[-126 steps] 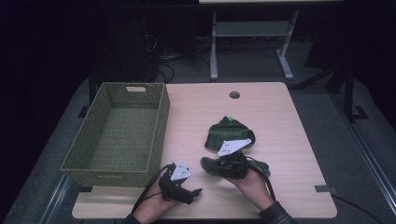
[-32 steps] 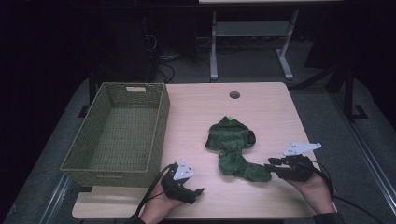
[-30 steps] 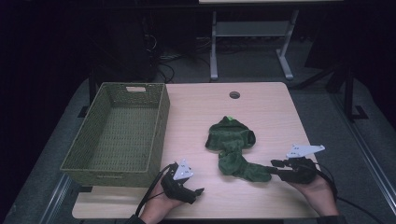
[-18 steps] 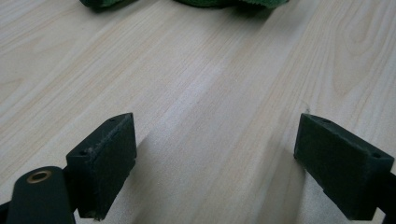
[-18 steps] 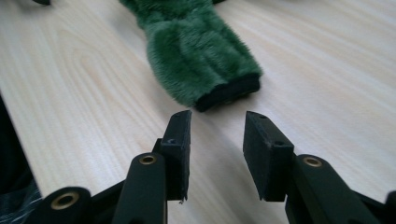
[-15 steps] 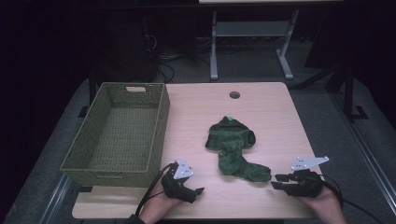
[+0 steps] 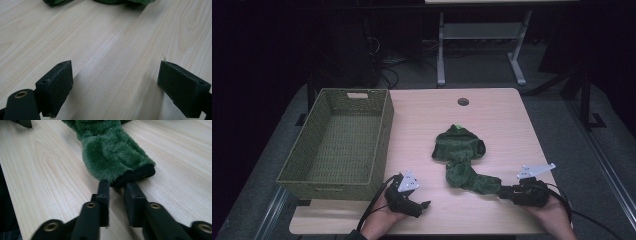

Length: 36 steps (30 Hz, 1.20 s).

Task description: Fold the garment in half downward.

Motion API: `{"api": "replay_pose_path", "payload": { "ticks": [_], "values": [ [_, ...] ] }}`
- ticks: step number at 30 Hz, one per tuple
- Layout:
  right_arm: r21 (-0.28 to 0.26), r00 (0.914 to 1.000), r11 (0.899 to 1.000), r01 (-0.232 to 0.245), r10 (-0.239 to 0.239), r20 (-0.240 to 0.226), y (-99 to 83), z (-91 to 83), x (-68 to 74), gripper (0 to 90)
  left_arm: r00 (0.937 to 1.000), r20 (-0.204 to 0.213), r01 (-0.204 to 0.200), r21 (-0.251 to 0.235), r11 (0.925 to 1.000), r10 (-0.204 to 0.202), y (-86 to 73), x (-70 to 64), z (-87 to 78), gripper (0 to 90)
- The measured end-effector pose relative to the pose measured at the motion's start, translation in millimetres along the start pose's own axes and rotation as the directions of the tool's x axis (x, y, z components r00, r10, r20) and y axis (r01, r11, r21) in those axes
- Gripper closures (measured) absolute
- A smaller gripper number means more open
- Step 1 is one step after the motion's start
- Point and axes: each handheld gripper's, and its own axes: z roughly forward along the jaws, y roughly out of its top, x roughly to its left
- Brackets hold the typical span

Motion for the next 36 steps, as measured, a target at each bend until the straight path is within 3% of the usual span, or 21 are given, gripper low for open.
{"api": "replay_pose_path", "payload": {
  "ticks": [5,16,22,28,36],
  "values": [
    [-0.014,0.9997,1.000,0.020,-0.020,0.015,1.6,-2.2,0.6,85.0,1.0000,0.000,0.000,0.000,1.0000,0.000,0.0,0.0,0.0,12.4],
    [-0.069,0.9955,0.993,0.092,-0.091,0.028,15.8,-19.4,4.3,85.4,1.0000,0.000,0.000,0.000,1.0000,0.000,0.0,0.0,0.0,12.4],
    [-0.098,0.9846,0.980,0.175,-0.174,0.018,36.7,-21.5,15.5,85.5,1.0000,0.000,0.000,0.000,1.0000,0.000,0.0,0.0,0.0,12.4],
    [-0.113,0.9747,0.968,0.222,-0.224,-0.003,54.2,-19.0,26.1,86.1,1.0000,-0.001,0.004,-0.002,1.0000,-0.004,0.0,-0.2,0.2,12.4],
    [-0.135,0.9554,0.948,0.288,-0.294,-0.029,76.5,-18.5,35.5,86.3,1.0000,-0.001,0.004,-0.002,1.0000,-0.004,0.0,-0.2,0.1,12.4]
  ]
}}
